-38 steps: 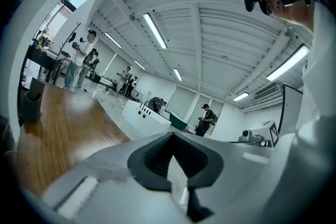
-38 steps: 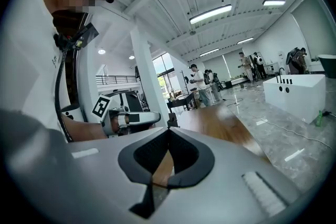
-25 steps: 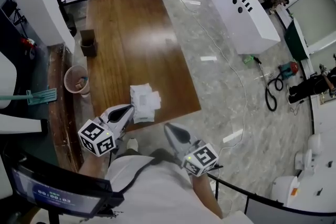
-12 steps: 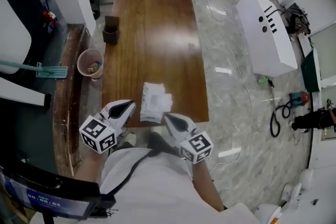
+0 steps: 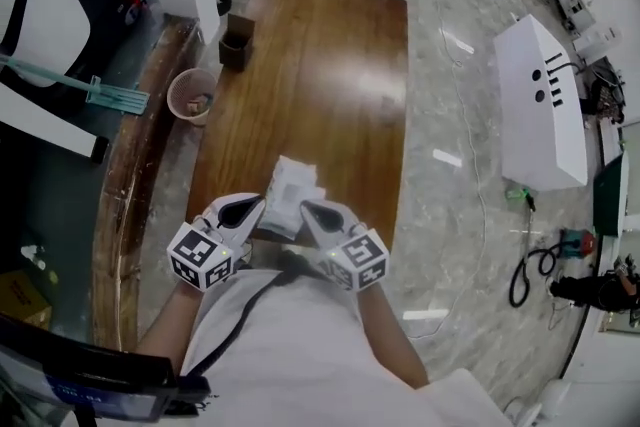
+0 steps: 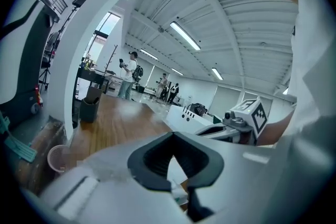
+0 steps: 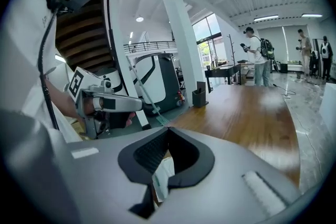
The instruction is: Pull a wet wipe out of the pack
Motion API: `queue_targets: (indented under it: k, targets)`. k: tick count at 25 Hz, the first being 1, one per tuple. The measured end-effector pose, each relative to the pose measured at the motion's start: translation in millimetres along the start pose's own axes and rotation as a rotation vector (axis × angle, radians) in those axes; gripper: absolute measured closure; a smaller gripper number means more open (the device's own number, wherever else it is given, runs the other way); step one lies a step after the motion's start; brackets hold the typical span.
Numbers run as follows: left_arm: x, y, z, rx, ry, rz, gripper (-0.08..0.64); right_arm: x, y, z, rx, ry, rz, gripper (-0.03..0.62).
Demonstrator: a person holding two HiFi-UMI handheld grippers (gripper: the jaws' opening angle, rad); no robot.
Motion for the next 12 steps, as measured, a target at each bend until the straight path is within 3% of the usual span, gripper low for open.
queue_targets:
  k: [12]
  targets:
    - [7, -23, 4, -0.060, 0.145, 0.004, 0.555, 29, -22, 8, -0.111, 0.195, -0.093, 0.583]
Point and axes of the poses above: the fingertips, and each gripper's own axes: x forward along the fingers, z to its right, y out of its top, the point moved 6 cm from there along -x, backward along the fingers, and after that the axes turned 12 degrees about -x, right-handed, at the moved point
